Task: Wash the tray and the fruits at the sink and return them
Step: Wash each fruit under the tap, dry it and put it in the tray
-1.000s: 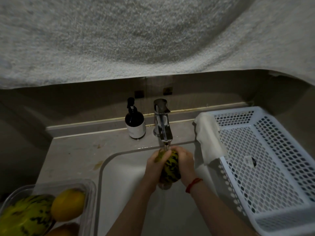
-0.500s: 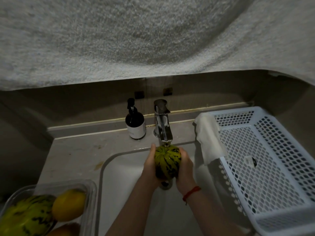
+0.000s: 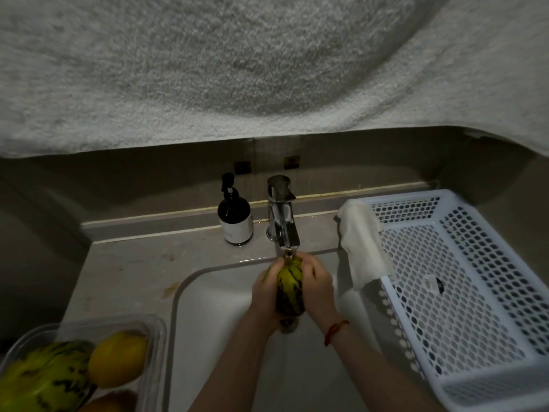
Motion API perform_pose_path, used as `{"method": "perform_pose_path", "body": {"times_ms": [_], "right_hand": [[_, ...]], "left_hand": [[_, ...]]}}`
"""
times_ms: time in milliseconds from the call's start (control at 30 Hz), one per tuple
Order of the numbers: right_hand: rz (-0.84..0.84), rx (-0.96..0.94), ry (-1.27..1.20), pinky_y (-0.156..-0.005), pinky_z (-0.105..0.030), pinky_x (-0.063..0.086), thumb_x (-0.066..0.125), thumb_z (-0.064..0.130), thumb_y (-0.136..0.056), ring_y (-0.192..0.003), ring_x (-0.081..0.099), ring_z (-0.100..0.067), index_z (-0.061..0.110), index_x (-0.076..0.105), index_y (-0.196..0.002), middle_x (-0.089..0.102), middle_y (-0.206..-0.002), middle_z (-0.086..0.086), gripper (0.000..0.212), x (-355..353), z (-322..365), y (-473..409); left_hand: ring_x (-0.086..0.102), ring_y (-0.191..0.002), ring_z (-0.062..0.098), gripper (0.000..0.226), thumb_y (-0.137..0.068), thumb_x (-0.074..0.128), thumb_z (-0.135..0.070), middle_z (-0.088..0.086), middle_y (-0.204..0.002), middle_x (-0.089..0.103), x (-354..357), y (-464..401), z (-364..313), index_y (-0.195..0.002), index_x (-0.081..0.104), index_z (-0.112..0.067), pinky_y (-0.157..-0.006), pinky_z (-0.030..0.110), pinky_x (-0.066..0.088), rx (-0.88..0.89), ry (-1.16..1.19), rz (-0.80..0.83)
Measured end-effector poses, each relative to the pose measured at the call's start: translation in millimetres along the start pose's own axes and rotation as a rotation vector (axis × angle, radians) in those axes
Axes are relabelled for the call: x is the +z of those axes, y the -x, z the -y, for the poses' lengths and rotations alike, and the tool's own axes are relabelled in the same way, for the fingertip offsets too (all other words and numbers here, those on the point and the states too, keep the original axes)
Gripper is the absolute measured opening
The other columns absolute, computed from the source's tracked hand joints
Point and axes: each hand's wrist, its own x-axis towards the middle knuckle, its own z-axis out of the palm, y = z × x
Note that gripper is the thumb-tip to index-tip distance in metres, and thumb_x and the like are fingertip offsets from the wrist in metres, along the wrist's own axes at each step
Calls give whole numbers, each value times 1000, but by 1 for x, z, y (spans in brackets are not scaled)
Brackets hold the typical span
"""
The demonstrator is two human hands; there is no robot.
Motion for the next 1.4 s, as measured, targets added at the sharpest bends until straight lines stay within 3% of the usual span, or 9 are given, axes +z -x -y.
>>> {"method": "perform_pose_path", "body": {"times_ms": [167, 333, 433, 567, 733, 833, 1000, 1267, 1400], "right_hand": [[68, 235, 203, -75, -27, 38, 32, 16, -101, -97, 57, -30, -1, 64, -96, 64, -103, -20, 37, -16, 19, -23], [21, -16, 181, -80, -44, 53, 38, 49, -96, -77, 65, -24, 20, 63, -75, 68, -77, -7, 44, -40, 89, -46], [63, -114, 259, -71, -36, 45, 45, 66, -84, -66, 55, -16, 23, 54, -63, 56, -63, 5, 48, -37, 120, -55], [145, -65, 170, -59, -26, 36, 62, 50, -83, -65, 49, -11, 22, 44, -63, 50, -64, 5, 39, -30, 124, -56], [220, 49, 114, -57, -28, 34, 59, 45, -87, -64, 46, -13, 21, 44, -68, 47, -67, 3, 34, -29, 105, -43], [157, -35, 141, -56, -28, 32, 55, 45, -89, -61, 46, -10, 23, 41, -67, 46, -63, 7, 34, -26, 105, -36], [-28, -124, -6, -53, -12, 36, 49, 35, -96, -61, 43, -6, 27, 46, -76, 46, -68, 7, 22, -26, 69, -8], [99, 233, -218, -81, -31, 50, 52, 26, -96, -88, 60, -17, 19, 58, -94, 62, -89, -1, 9, -4, -4, 22], [8, 238, -263, -77, -29, 51, 51, 22, -96, -89, 62, -19, 24, 60, -86, 64, -93, -6, 13, -3, -8, 24]], "left_hand": [[66, -95, 34, 42, -89, 59, -39, 21, -103, 68, 1, 1, 6, -110, 64, -4, -90, 51, 52, 63, -145, -223], [63, -100, 39, 44, -89, 58, -40, 22, -112, 65, 0, 3, 2, -118, 59, -7, -92, 57, 48, 21, -49, -204], [62, -104, 40, 41, -91, 57, -37, 22, -116, 63, 1, 5, -1, -121, 58, -8, -93, 60, 46, 34, -9, -181], [62, -104, 39, 40, -91, 56, -37, 21, -118, 63, 2, 9, -6, -121, 58, -11, -92, 59, 47, 47, -21, -162], [63, -102, 37, 45, -87, 59, -44, 17, -118, 62, -7, 13, -6, -124, 56, -18, -80, 54, 53, 34, -88, -162], [62, -102, 38, 49, -84, 62, -46, 17, -119, 60, -8, 18, -6, -125, 54, -20, -78, 58, 52, 27, -135, -186], [62, -90, 29, 45, -82, 67, -43, 11, -111, 59, -15, 26, -2, -119, 52, -23, -59, 39, 55, 65, -195, -246], [63, -95, 35, 29, -87, 63, -37, 15, -108, 61, -11, 35, 11, -108, 56, -20, -74, 53, 56, 62, -175, -240], [63, -93, 32, 32, -87, 64, -33, 11, -99, 62, 2, 36, 13, -112, 56, -14, -87, 51, 53, 143, -264, -277]]}}
